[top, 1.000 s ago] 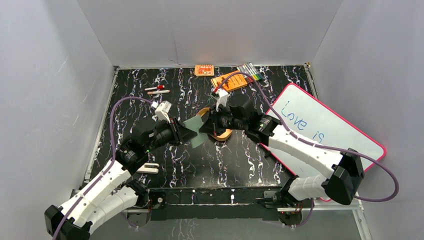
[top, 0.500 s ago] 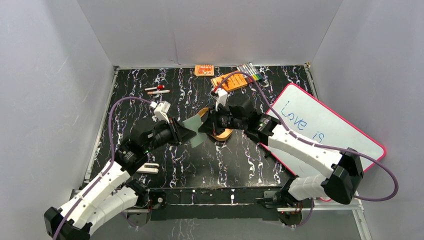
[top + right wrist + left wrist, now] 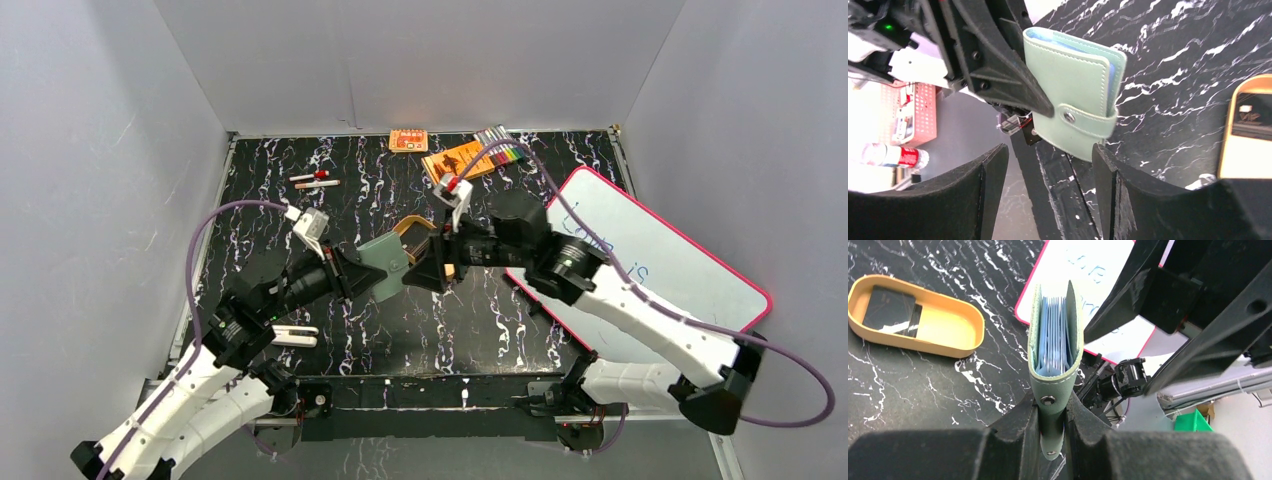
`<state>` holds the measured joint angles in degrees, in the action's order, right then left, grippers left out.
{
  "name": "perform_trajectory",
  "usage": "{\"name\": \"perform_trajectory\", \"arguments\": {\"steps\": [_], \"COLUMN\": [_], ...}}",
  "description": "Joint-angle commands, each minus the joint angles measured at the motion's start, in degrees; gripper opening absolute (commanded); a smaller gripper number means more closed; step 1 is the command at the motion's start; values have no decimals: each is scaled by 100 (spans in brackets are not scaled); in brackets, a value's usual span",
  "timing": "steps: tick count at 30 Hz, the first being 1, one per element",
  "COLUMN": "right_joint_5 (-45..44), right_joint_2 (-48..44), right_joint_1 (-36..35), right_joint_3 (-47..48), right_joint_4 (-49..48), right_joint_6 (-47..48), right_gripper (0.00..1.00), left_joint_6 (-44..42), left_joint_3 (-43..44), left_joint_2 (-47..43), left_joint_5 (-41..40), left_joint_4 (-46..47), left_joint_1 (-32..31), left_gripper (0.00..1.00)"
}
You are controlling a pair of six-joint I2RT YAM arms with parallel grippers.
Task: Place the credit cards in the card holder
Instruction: Close the card holder.
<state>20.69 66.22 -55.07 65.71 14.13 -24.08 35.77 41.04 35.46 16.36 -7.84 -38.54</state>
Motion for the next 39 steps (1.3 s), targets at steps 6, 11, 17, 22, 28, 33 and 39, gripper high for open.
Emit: {"name": "perform_trajectory", "arguments": {"steps": [6, 11, 17, 22, 28, 33, 39], "right_joint_5": [-164, 561, 1218, 1328, 1366, 1515, 1606], "right_joint_2": [-1754, -2146, -1827, -1716, -1562, -1293, -1079], "right_joint_1": [38, 34, 34, 40, 39, 35, 31], "right_joint_3": [-197, -1215, -1491, -1567, -1843, -1830, -1871], "right_joint_4": [347, -1501, -2521, -2990, -3753, -4163, -4507], "right_joint_6": [832, -3, -576, -876, -1530, -1910, -2134], "right_gripper": [67, 70, 73, 73, 70, 61, 47], "left_joint_6": [-360, -115, 377, 624, 724, 768, 779], "left_joint_3": [249, 178, 45, 52, 28, 18, -56], "left_joint_2": [-768, -848, -693, -446, -339, -350, -432], "left_joint_5": [1079, 1705, 2062, 2298, 2369, 2358, 2244], "left_joint_4": [320, 1151, 2208, 2786, 3037, 3129, 3172], "left_joint_1": [-48, -46, -43, -43, -48, -43, -43], "left_gripper": [0, 0, 0, 0, 0, 0, 1]}}
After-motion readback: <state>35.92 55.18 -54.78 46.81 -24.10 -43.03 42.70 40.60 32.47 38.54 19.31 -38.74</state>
